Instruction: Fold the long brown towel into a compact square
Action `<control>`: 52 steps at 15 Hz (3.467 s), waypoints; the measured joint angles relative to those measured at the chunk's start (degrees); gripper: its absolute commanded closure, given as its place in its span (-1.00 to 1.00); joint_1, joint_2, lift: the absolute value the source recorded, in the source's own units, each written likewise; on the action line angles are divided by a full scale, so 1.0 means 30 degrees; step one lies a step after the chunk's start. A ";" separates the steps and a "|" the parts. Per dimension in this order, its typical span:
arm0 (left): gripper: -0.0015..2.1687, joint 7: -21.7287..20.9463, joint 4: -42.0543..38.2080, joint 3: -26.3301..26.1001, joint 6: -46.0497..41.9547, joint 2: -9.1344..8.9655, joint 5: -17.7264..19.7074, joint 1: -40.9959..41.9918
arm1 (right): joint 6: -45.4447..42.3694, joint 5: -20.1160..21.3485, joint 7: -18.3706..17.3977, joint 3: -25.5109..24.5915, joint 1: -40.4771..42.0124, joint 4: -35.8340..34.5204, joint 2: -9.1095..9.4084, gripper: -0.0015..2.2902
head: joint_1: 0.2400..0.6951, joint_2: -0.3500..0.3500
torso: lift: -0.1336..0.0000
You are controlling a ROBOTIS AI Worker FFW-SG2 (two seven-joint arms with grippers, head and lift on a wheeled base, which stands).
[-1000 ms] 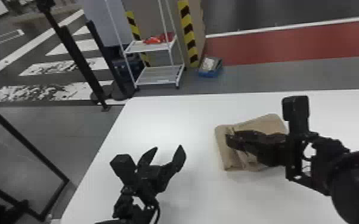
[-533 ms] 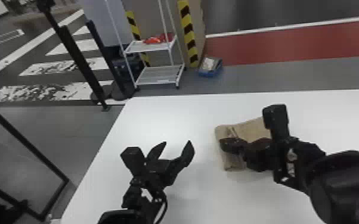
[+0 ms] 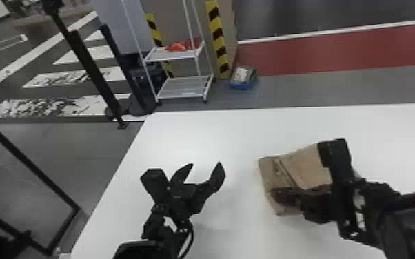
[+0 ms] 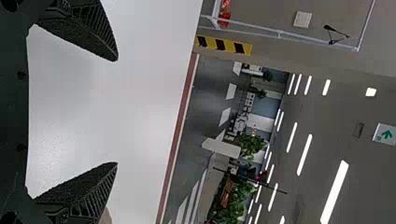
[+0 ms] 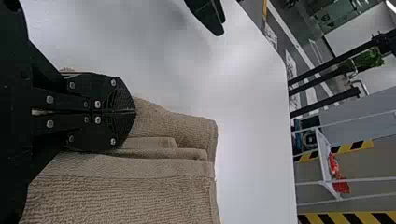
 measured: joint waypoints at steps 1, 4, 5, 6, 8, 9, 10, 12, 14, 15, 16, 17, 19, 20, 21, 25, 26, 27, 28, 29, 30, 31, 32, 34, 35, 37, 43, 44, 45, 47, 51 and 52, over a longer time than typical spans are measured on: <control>-0.93 0.0000 0.0006 -0.0032 0.0000 -0.0001 0.0000 -0.0014 | 0.1335 0.0369 0.0000 -0.0273 0.0509 -0.1157 0.0000 0.76 | 1.00 1.00 | -0.88; -0.93 0.0000 -0.0005 -0.0154 0.0000 -0.0007 -0.0041 -0.0068 | 0.3445 0.0711 0.0248 -0.1085 0.1948 -0.3915 -0.0009 0.76 | 1.00 0.95 | -0.88; -0.93 0.0000 -0.0035 -0.0187 0.0000 -0.0007 -0.0051 -0.0080 | 0.3560 0.0470 0.0422 -0.1436 0.2380 -0.4666 -0.0013 0.76 | 1.00 0.94 | -0.88; -0.93 0.0000 -0.0075 -0.0228 0.0000 -0.0010 -0.0058 -0.0086 | 0.3593 0.0117 0.0617 -0.1921 0.2862 -0.5566 -0.0008 0.76 | 1.00 0.93 | -0.88; -0.93 -0.0001 -0.0159 -0.0261 0.0000 -0.0019 -0.0071 -0.0076 | 0.3786 -0.0539 0.0783 -0.2856 0.3805 -0.7286 -0.0003 0.76 | 1.00 0.89 | -0.88; -0.93 -0.0001 -0.0174 -0.0262 0.0000 -0.0018 -0.0076 -0.0064 | 0.4160 -0.0830 0.0889 -0.3419 0.4359 -0.8351 -0.0002 0.76 | 1.00 0.87 | -0.88; -0.93 0.0000 -0.0175 -0.0261 0.0000 -0.0007 -0.0081 -0.0049 | 0.4791 -0.1101 0.1116 -0.4102 0.4993 -0.9425 0.0000 0.76 | 1.00 0.85 | -0.88; -0.93 0.0000 -0.0175 -0.0257 0.0000 0.0006 -0.0086 -0.0038 | 0.6340 -0.1380 0.1640 -0.5672 0.6352 -1.1219 0.0000 0.76 | 1.00 0.80 | -0.88; -0.93 0.0000 -0.0173 -0.0257 0.0000 0.0009 -0.0088 -0.0053 | 0.7245 -0.1829 0.2155 -0.7872 0.7627 -1.2625 0.0000 0.76 | 1.00 0.70 | -0.88; -0.93 0.0000 -0.0168 -0.0258 0.0000 0.0009 -0.0087 -0.0057 | 0.7491 -0.2010 0.2315 -0.8878 0.7909 -1.2877 0.0000 0.76 | 1.00 0.58 | -0.88; -0.93 0.0000 -0.0149 -0.0264 0.0000 0.0010 -0.0087 -0.0060 | 0.7665 -0.2120 0.2376 -0.9947 0.8022 -1.2922 -0.0002 0.76 | 1.00 0.50 | -0.88; -0.93 0.0000 -0.0130 -0.0280 0.0000 0.0010 -0.0087 -0.0060 | 0.7724 -0.2147 0.2383 -1.0654 0.7964 -1.2699 -0.0035 0.76 | 1.00 0.45 | -0.88; -0.93 0.0000 -0.0091 -0.0301 0.0000 0.0009 -0.0087 -0.0059 | 0.7650 -0.2012 0.2370 -1.1305 0.7239 -1.1521 -0.0259 0.76 | 1.00 0.36 | -0.88; -0.93 0.0000 -0.0092 -0.0299 0.0000 0.0009 -0.0087 -0.0053 | 0.7563 -0.1862 0.2357 -1.1275 0.6687 -1.0836 -0.0317 0.76 | 1.00 0.33 | -0.88; -0.93 -0.0001 -0.0094 -0.0278 -0.0013 0.0013 -0.0084 -0.0034 | 0.7465 -0.1618 0.2344 -1.1066 0.5873 -0.9895 -0.0342 0.76 | 1.00 0.32 | -0.88; -0.93 0.0000 -0.0110 -0.0011 -0.0098 0.0037 -0.0058 0.0127 | 0.5773 -0.0729 0.1935 -0.9373 0.2529 -0.5796 -0.0290 0.76 | 1.00 0.39 | -0.88; -0.93 0.0000 -0.0110 0.0068 -0.0108 0.0038 -0.0058 0.0164 | 0.5160 -0.0682 0.1688 -0.8971 0.2010 -0.5097 -0.0246 0.76 | 1.00 0.43 | -0.88; -0.93 0.0000 -0.0110 0.0141 -0.0116 0.0038 -0.0058 0.0194 | 0.4570 -0.0602 0.1341 -0.8457 0.1434 -0.4344 -0.0196 0.76 | 1.00 0.46 | -0.88; -0.93 0.0000 -0.0110 0.0182 -0.0117 0.0039 -0.0058 0.0217 | 0.3975 -0.0478 0.1051 -0.7917 0.0872 -0.3592 -0.0133 0.76 | 1.00 0.48 | -0.88; -0.93 0.0000 -0.0110 0.0191 -0.0118 0.0039 -0.0058 0.0225 | 0.3386 -0.0372 0.0808 -0.7486 0.0404 -0.2916 -0.0061 0.76 | 1.00 0.50 | -0.88; -0.93 -0.0001 -0.0110 0.0190 -0.0118 0.0039 -0.0058 0.0238 | 0.2560 -0.0263 0.0547 -0.7020 -0.0160 -0.2057 -0.0023 0.76 | 1.00 0.52 | -0.88; -0.93 -0.0001 -0.0110 0.0186 -0.0118 0.0039 -0.0058 0.0254 | 0.1581 -0.0161 0.0357 -0.6599 -0.0697 -0.1150 -0.0009 0.76 | 1.00 0.53 | -0.88; -0.93 -0.0001 -0.0110 0.0183 -0.0118 0.0039 -0.0058 0.0260 | 0.0672 -0.0103 0.0264 -0.6307 -0.1027 -0.0490 -0.0004 0.76 | 1.00 0.54 | -0.88; -0.93 0.0008 -0.0110 0.0217 -0.0118 0.0097 -0.0033 0.0282 | -0.0648 -0.0051 0.0162 -0.6059 -0.1020 -0.0103 -0.0001 0.76 | 1.00 0.56 | -0.88; -0.93 0.0013 -0.0110 0.0268 -0.0117 0.0156 -0.0004 0.0288 | -0.0911 -0.0055 0.0143 -0.6153 -0.0556 -0.0651 -0.0001 0.76 | 1.00 0.56 | -0.88; -0.93 0.0017 -0.0093 0.0388 -0.0117 0.0229 0.0048 0.0267 | -0.1224 -0.0246 0.0145 -0.6368 0.1128 -0.2966 -0.0002 0.76 | 1.00 0.57 | -0.88; -0.93 0.0009 0.0033 0.0275 -0.0117 0.0244 0.0059 0.0091 | -0.0360 -0.0147 0.1053 -0.2972 0.4945 -0.7914 -0.0002 0.76 | 1.00 0.89 | -0.88; -0.93 0.0003 0.0038 0.0296 -0.0117 0.0244 0.0059 0.0096 | -0.0079 0.0015 0.1029 -0.2255 0.4585 -0.7346 -0.0002 0.76 | 1.00 0.94 | -0.88; -0.93 -0.0001 0.0039 0.0328 -0.0117 0.0244 0.0059 0.0123 | 0.0170 0.0213 0.0975 -0.1685 0.4041 -0.6456 -0.0002 0.76 | 1.00 1.00 | -0.88; -0.93 0.0000 0.0048 0.0399 -0.0117 0.0244 0.0060 0.0179 | 0.0708 0.0399 0.0933 -0.1105 0.3011 -0.4630 -0.0002 0.76 | 1.00 1.00 | -0.88; -0.93 0.0001 0.0117 0.0440 -0.0117 0.0244 0.0069 0.0168 | 0.2257 0.0727 0.0977 -0.1326 0.2285 -0.3367 0.0005 0.76 | 1.00 1.00 | -0.88; -0.93 0.0001 0.0138 0.0406 -0.0117 0.0243 0.0064 0.0135 | 0.2659 0.0877 0.1002 -0.1598 0.2404 -0.3529 0.0005 0.76 | 1.00 1.00 | -0.88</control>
